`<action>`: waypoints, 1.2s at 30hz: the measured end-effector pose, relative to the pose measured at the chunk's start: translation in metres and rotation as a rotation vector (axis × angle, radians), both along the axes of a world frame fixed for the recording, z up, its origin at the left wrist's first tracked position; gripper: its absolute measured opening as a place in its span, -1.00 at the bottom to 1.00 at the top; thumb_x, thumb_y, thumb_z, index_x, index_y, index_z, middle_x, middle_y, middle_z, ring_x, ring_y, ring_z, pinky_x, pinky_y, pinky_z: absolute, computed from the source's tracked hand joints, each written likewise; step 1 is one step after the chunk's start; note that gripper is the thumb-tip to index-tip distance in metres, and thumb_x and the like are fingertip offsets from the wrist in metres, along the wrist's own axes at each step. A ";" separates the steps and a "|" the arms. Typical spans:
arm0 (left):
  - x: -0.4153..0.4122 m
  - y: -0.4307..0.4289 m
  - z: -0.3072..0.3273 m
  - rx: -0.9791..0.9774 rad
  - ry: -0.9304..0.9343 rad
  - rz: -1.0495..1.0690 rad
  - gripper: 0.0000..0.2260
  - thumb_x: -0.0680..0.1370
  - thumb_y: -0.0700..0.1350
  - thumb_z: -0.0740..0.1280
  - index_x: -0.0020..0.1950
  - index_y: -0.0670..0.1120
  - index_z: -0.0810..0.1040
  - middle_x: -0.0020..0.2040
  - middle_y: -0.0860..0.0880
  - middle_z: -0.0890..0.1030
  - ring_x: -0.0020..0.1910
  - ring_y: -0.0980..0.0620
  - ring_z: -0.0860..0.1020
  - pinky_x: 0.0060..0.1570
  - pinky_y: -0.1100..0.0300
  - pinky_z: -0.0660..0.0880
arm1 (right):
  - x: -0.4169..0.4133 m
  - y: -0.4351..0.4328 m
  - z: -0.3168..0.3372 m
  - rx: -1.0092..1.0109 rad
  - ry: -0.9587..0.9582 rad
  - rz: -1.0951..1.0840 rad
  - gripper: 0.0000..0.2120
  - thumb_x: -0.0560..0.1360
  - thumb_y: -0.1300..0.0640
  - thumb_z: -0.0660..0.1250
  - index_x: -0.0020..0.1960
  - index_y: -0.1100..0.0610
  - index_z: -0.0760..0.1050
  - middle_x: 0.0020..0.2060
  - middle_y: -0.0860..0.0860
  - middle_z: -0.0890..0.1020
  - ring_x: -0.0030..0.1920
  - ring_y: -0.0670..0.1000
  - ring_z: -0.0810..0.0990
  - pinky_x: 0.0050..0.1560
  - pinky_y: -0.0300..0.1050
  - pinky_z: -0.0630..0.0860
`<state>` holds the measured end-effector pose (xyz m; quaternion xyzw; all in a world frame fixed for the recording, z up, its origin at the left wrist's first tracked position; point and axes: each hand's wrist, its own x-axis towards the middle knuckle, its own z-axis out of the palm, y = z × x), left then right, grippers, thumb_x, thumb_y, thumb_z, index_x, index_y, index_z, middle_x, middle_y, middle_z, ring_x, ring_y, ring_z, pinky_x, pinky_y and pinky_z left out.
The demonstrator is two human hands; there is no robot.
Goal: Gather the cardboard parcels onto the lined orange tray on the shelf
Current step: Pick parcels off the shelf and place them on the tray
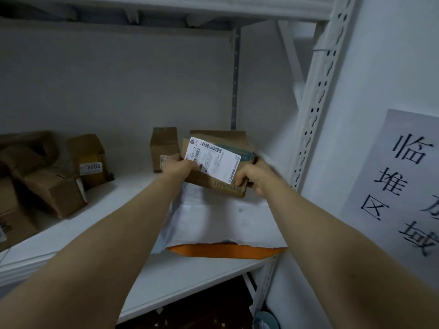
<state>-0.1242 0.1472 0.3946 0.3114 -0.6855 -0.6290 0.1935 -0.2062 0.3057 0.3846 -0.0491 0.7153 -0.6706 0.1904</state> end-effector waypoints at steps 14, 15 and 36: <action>-0.015 -0.018 -0.041 -0.269 -0.300 0.116 -0.78 0.49 -0.28 0.36 0.13 -0.26 0.56 0.14 -0.20 0.60 0.17 -0.17 0.55 0.16 0.09 0.49 | -0.004 -0.014 -0.028 0.146 0.061 0.025 -0.08 0.34 0.61 0.27 0.54 -0.01 0.17 0.23 0.10 0.56 0.24 0.16 0.51 -0.14 -0.15 0.54; -0.016 -0.021 -0.042 -0.265 -0.301 0.120 -0.78 0.48 -0.28 0.36 0.12 -0.26 0.56 0.13 -0.20 0.61 0.16 -0.17 0.55 0.18 0.07 0.51 | -0.004 -0.016 -0.029 0.139 0.053 0.026 -0.12 0.37 0.60 0.26 0.54 0.00 0.16 0.26 0.12 0.54 0.28 0.16 0.49 -0.13 -0.16 0.55; -0.017 -0.018 -0.043 -0.138 -0.256 0.035 -0.81 0.46 -0.32 0.36 0.07 -0.23 0.58 0.13 -0.18 0.62 0.18 -0.15 0.55 0.21 0.05 0.51 | -0.011 -0.030 -0.035 0.368 0.173 -0.102 -0.67 0.56 0.15 0.29 0.29 0.21 0.38 0.13 0.10 0.60 0.06 0.05 0.59 -0.13 -0.26 0.56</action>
